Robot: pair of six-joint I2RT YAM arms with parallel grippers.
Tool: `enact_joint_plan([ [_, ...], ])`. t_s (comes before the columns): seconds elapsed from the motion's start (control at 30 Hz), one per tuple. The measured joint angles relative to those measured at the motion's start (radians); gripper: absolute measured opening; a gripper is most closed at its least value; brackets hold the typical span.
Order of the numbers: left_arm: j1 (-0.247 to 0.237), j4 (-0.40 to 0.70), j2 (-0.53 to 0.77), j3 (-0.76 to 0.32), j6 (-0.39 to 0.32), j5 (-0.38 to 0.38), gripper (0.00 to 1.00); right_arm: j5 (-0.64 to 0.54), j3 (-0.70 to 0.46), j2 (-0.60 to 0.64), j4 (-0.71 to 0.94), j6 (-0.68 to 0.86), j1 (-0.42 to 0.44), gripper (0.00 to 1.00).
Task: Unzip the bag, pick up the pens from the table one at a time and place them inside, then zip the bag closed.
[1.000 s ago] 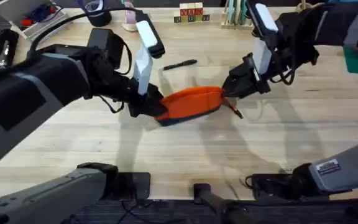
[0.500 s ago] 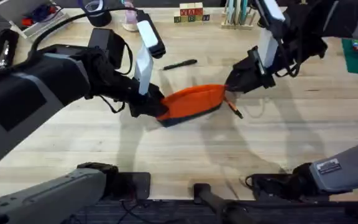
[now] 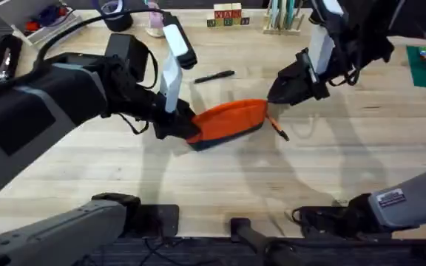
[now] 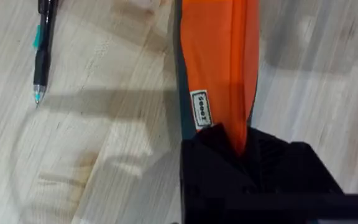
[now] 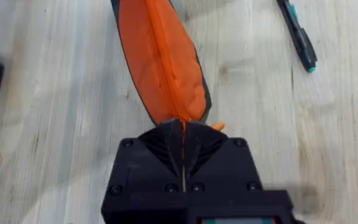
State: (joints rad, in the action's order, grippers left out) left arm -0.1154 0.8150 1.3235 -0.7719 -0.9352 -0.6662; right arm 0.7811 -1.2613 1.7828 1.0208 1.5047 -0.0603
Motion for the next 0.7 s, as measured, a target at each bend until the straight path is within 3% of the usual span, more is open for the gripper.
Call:
enact_joint_plan([
  [0.7, 0.0, 0.001, 0.0, 0.0, 0.0, 0.0, 0.042, 0.087, -0.013, 0.0, -0.006, 0.0, -0.076, 0.03],
])
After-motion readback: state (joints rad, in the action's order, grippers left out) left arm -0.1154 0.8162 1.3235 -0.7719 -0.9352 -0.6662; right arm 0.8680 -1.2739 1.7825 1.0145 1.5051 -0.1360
